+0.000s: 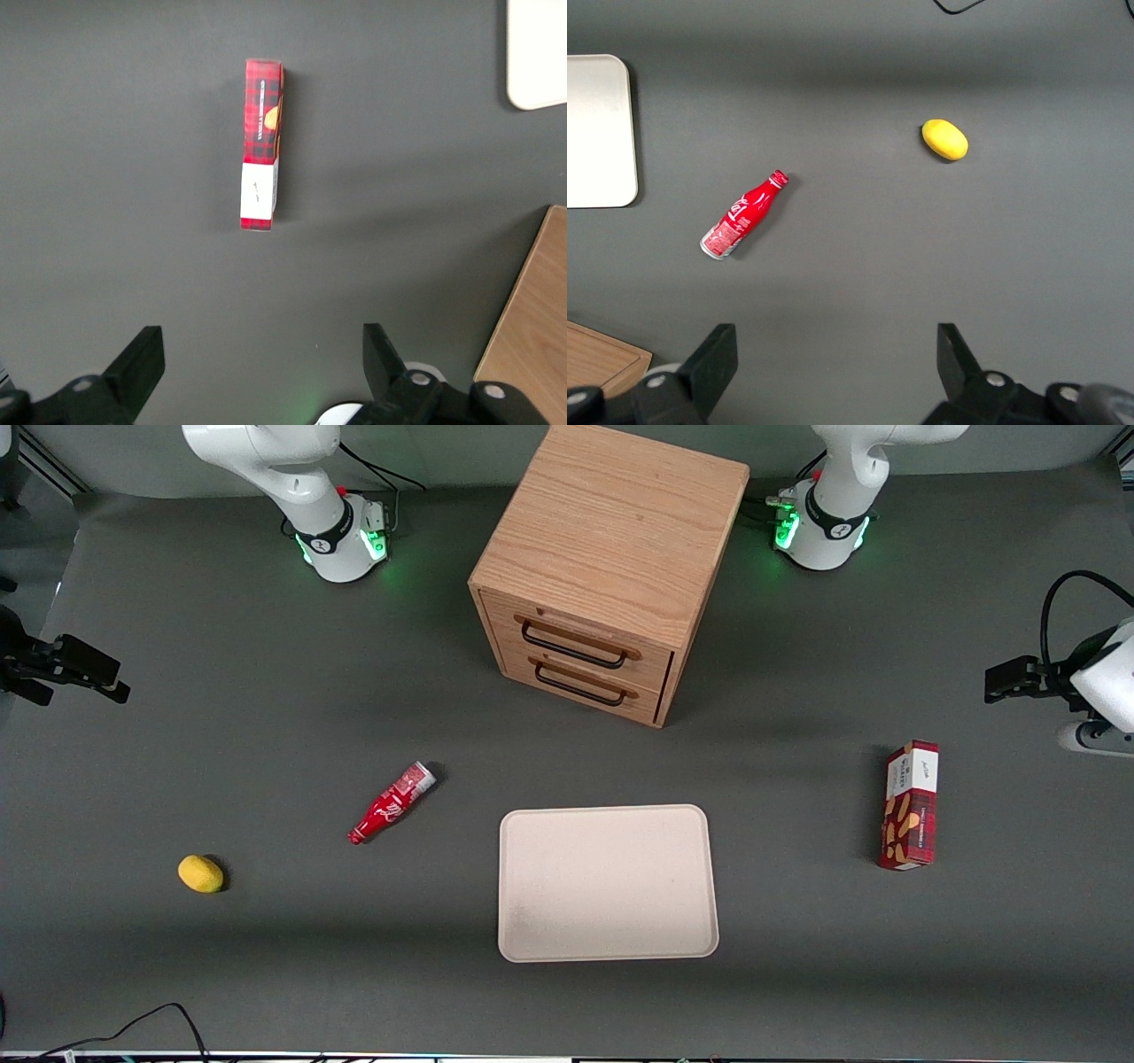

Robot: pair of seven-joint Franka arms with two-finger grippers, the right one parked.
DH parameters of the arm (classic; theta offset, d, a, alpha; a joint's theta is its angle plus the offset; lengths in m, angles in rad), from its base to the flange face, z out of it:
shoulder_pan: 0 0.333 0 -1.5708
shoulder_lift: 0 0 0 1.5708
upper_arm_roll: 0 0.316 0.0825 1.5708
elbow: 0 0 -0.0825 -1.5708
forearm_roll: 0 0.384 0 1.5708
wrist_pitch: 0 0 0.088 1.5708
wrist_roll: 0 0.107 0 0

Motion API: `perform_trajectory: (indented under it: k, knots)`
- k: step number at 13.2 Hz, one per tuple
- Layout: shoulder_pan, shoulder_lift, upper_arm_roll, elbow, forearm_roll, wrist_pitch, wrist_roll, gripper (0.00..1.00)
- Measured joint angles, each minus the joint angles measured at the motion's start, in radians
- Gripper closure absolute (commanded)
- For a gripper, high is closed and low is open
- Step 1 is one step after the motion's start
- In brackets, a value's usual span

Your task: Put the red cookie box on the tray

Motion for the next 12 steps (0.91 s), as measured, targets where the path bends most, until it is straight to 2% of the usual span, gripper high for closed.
perform_trajectory:
  k: [2,5,12]
  knots:
    - [0.004,0.024,0.015,-0.035,0.0,0.022,0.005,0.0]
    - [0.008,0.038,0.035,-0.143,0.0,0.16,0.037,0.0]
    - [0.009,0.096,0.037,-0.458,-0.003,0.706,0.156,0.0]
